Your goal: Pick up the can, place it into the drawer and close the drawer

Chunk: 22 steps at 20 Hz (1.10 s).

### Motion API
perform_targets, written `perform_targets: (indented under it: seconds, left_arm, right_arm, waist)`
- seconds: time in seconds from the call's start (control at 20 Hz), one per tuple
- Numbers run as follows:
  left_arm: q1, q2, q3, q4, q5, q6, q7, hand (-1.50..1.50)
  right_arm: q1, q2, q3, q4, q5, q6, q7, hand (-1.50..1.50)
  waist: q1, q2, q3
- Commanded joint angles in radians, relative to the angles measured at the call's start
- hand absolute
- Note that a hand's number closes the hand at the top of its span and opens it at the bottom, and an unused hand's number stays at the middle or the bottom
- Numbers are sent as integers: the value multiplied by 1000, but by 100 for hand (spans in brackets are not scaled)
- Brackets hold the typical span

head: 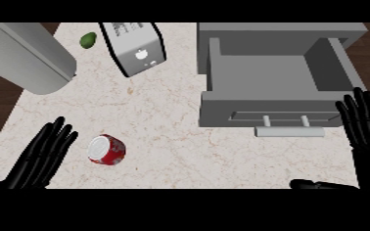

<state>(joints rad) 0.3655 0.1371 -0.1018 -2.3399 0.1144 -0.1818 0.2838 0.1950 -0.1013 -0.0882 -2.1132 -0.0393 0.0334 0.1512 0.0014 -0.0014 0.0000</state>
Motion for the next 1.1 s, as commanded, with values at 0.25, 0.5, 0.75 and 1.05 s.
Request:
perform_targets:
  seconds: [0.25, 0.5, 0.75, 1.05]
  left_arm:
    - [8, -6, 112, 70, 62, -52, -28, -150]
    - [-127, -26, 114, 220, 2, -32, -40, -150]
    - [-152, -87, 34, 325, -122, -3, -134, -150]
    - [-58, -102, 42, 390, -141, -22, -256, -150]
  right_arm:
    - [30, -1, -55, 11, -35, 51, -33, -150]
    - [47, 38, -27, 66, 12, 55, -103, -150]
    - [-24, -31, -123, 24, -73, 81, -5, -150]
    - [130, 5, -140, 40, -82, 161, -151, -150]
  waist:
    - [1, 0, 0]
    - [-2, 1, 0]
    - [-3, 1, 0]
    - [-4, 0, 0]
